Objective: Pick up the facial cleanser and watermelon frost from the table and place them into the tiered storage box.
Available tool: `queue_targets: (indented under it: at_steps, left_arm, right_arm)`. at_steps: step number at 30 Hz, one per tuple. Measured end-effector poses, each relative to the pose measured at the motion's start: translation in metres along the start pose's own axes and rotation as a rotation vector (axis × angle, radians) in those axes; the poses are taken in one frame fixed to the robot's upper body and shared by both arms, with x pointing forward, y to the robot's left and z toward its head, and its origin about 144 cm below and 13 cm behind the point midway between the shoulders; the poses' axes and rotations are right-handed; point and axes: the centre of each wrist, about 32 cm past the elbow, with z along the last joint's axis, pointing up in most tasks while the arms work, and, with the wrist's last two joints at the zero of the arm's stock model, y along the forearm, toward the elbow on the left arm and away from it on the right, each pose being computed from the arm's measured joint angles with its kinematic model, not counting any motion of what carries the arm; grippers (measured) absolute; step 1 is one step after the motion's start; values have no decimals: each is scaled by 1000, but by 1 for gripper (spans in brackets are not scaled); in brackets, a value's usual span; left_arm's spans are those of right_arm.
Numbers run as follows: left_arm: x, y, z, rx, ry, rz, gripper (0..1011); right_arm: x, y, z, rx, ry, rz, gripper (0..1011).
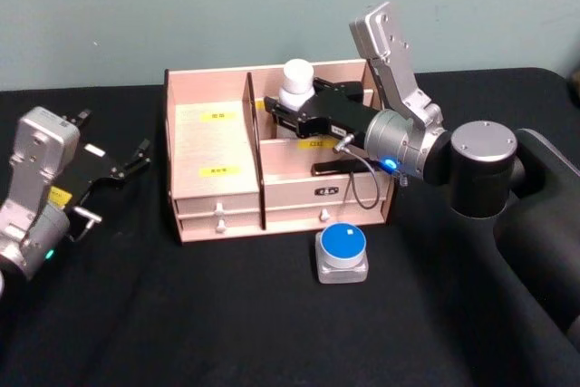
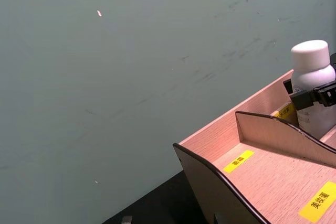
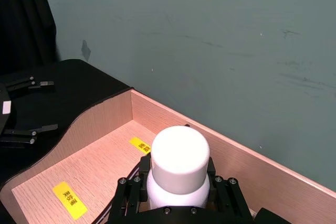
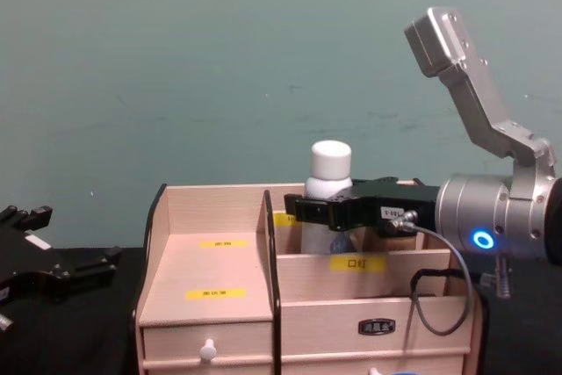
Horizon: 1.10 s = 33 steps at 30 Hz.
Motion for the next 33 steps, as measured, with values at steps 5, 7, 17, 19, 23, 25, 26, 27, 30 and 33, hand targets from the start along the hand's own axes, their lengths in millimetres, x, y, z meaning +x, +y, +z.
queue_targets:
  at_steps: [5,7,17,19,23,25,26,27,30,33]
  left_arm:
    - [0,0,0,0,0,0,1010]
    - [0,0,0,0,0,0,1010]
    - [0,0,0,0,0,0,1010]
    - [0,0,0,0,0,0,1010]
    - [0,0,0,0,0,0,1010]
    - [0,0,0,0,0,0,1010]
    - [0,0,0,0,0,0,1010]
    - [0,0,0,0,0,0,1009]
    - [0,0,0,0,0,0,1010]
    - [0,0,0,0,0,0,1009]
  right_arm:
    - [0,0,0,1,-1,0,593]
    - [0,0,0,1,-1,0,592]
    - [0,0,0,4,-1,1,796]
    - [0,0,0,4,-1,2,860]
    - [0,0,0,5,-1,2,963]
    - [0,0,0,5,-1,1,1002]
    - [0,-1,0,6,-3,2,1003]
    - [-1,-1,1,7,-5,3,1002]
    - [-2,-8,8,5,-27,7,1003]
    - [-3,-13,13,0,-40,7,1002]
